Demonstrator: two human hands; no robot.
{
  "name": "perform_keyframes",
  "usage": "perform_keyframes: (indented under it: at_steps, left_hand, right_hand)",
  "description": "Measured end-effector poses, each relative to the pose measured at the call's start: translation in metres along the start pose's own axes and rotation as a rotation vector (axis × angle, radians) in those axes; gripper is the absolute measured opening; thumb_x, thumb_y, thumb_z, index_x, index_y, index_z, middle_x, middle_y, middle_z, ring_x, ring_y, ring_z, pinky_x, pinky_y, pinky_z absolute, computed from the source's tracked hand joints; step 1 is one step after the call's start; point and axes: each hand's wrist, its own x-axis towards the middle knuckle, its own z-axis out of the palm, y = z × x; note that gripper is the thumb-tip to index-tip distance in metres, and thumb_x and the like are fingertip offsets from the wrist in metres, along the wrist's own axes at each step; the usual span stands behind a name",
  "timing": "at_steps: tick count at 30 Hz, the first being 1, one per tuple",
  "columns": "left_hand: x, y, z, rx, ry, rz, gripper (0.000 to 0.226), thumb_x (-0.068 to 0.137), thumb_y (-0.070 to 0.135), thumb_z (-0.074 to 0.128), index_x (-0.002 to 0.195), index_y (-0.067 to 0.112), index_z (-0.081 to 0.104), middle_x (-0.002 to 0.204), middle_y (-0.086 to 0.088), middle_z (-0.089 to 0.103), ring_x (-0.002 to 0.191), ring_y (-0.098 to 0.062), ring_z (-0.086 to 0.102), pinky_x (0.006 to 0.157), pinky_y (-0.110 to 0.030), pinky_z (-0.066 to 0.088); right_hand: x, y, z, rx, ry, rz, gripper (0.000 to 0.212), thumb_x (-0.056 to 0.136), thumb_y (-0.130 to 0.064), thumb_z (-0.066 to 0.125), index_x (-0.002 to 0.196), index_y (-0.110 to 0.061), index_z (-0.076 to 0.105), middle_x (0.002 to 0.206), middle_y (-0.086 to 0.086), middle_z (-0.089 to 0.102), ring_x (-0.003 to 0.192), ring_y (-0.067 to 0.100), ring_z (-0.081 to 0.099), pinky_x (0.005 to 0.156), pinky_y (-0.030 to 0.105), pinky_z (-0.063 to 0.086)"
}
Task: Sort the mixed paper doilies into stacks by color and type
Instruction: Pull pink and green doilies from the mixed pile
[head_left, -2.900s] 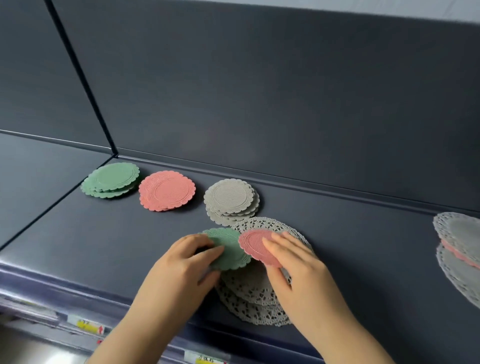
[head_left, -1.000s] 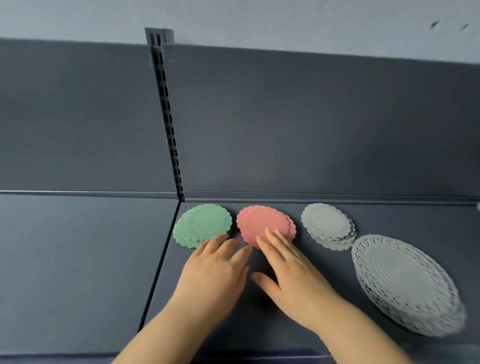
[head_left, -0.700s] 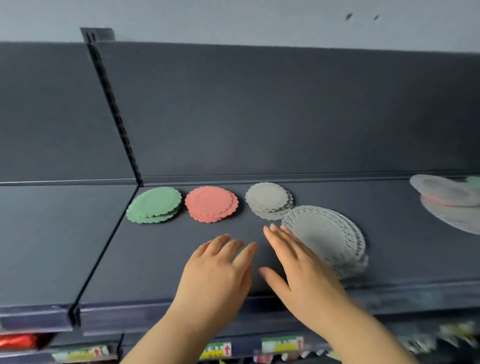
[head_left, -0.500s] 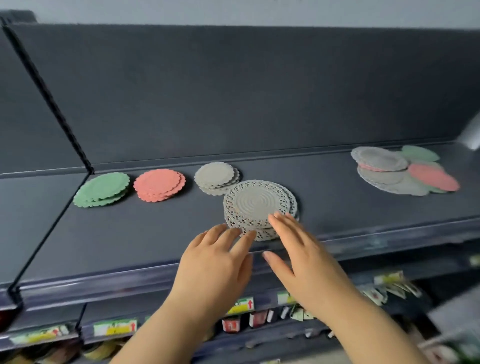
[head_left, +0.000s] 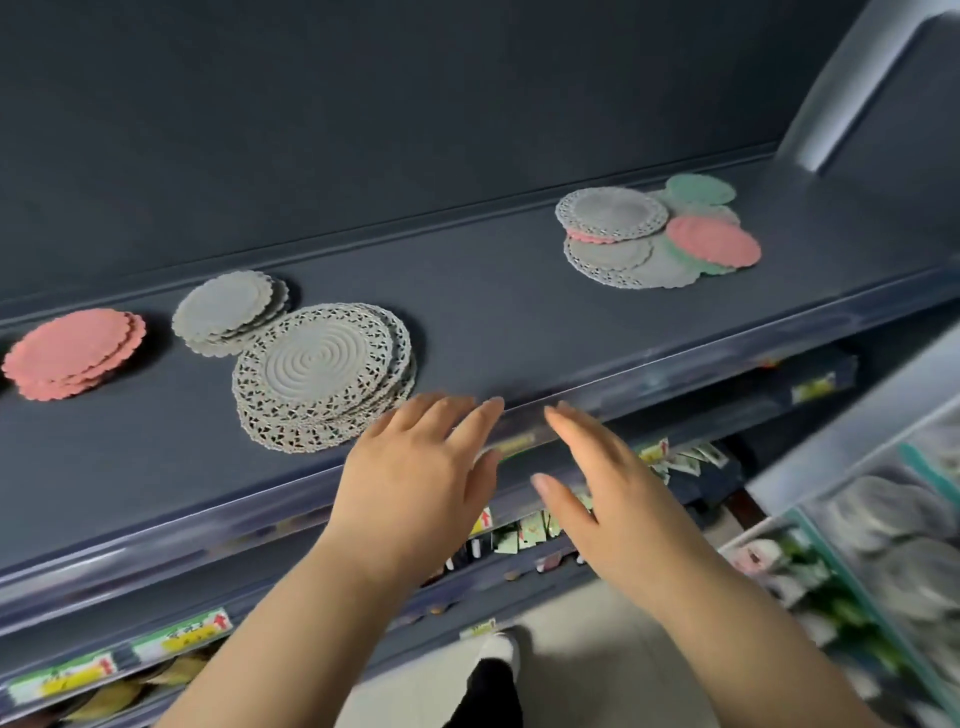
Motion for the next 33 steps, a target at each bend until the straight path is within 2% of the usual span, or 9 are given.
perform_keyframes:
  at_steps: [5,9,12,14,21,25,28,30,33]
  left_hand:
    - [0.052,0.004,0.008,-0.020,0.090,0.001,0.041,0.085,0.036,0.043,0.117,0.020,0.063,0.106,0.002,0.068,0.101,-0.023,0.063,0.078,-0.034,0.051]
    - [0.096,0.006,0.018,-0.025,0.122,0.020,0.041,0.087,0.035,0.041,0.117,0.019,0.063,0.106,0.001,0.068,0.100,-0.024,0.063,0.078,-0.036,0.052]
    - [0.128,0.012,0.032,-0.023,0.126,0.038,0.032,0.086,0.030,0.058,0.114,0.018,0.065,0.106,-0.001,0.068,0.099,-0.025,0.064,0.078,-0.038,0.052]
    - [0.147,0.021,0.040,-0.023,0.103,0.038,0.033,0.081,0.027,0.067,0.112,0.017,0.067,0.106,-0.002,0.069,0.097,-0.026,0.065,0.077,-0.039,0.053]
    - [0.201,0.063,0.072,0.013,0.084,-0.003,0.031,0.078,0.024,0.070,0.108,0.018,0.069,0.103,-0.001,0.070,0.094,-0.024,0.067,0.074,-0.037,0.054]
    - [0.225,0.105,0.087,0.008,0.091,-0.062,0.024,0.081,0.023,0.064,0.103,0.019,0.070,0.100,0.001,0.070,0.091,-0.023,0.067,0.071,-0.034,0.055]
    - [0.238,0.134,0.096,0.000,0.076,-0.061,0.026,0.076,0.021,0.069,0.102,0.019,0.070,0.101,0.002,0.070,0.091,-0.022,0.067,0.073,-0.033,0.055]
    - [0.246,0.148,0.098,0.016,0.081,-0.085,0.028,0.072,0.020,0.074,0.100,0.019,0.070,0.099,0.003,0.070,0.090,-0.021,0.067,0.073,-0.032,0.054]
    - [0.250,0.166,0.103,0.016,0.069,-0.113,0.026,0.073,0.019,0.073,0.099,0.021,0.070,0.098,0.005,0.069,0.089,-0.019,0.067,0.074,-0.029,0.053]
  right_hand:
    - [0.040,0.021,-0.032,-0.019,0.026,-0.029,0.058,0.089,-0.047,0.039,0.142,-0.034,0.020,0.150,-0.019,0.016,0.136,-0.004,0.013,0.104,0.013,0.015]
    - [0.077,0.046,-0.061,-0.064,0.062,-0.028,0.058,0.089,-0.047,0.039,0.142,-0.036,0.019,0.149,-0.021,0.017,0.134,-0.008,0.011,0.102,0.011,0.013]
    - [0.097,0.072,-0.076,-0.097,0.143,-0.011,0.058,0.089,-0.046,0.040,0.142,-0.035,0.020,0.148,-0.019,0.020,0.130,-0.010,0.013,0.099,0.008,0.012]
    - [0.106,0.090,-0.085,-0.081,0.169,0.009,0.058,0.089,-0.045,0.042,0.142,-0.034,0.022,0.147,-0.017,0.023,0.131,-0.007,0.017,0.100,0.011,0.016]
    - [0.150,0.190,-0.137,-0.080,0.190,0.105,0.051,0.092,-0.034,0.045,0.140,-0.025,0.030,0.146,-0.008,0.032,0.129,0.010,0.032,0.096,0.021,0.028]
    - [0.177,0.245,-0.157,-0.049,0.106,0.094,0.046,0.092,-0.028,0.049,0.137,-0.019,0.040,0.145,-0.002,0.036,0.131,0.013,0.033,0.100,0.018,0.022]
    - [0.194,0.269,-0.162,-0.039,-0.039,0.013,0.052,0.088,-0.034,0.056,0.136,-0.021,0.041,0.149,-0.005,0.030,0.137,0.005,0.020,0.106,0.019,0.018]
    - [0.201,0.280,-0.161,-0.054,-0.085,-0.044,0.056,0.085,-0.038,0.060,0.135,-0.022,0.042,0.149,-0.006,0.029,0.137,0.006,0.020,0.107,0.021,0.020]
    - [0.204,0.288,-0.164,-0.068,-0.066,-0.104,0.049,0.087,-0.041,0.056,0.130,-0.020,0.048,0.146,-0.001,0.035,0.133,0.014,0.033,0.104,0.029,0.032]
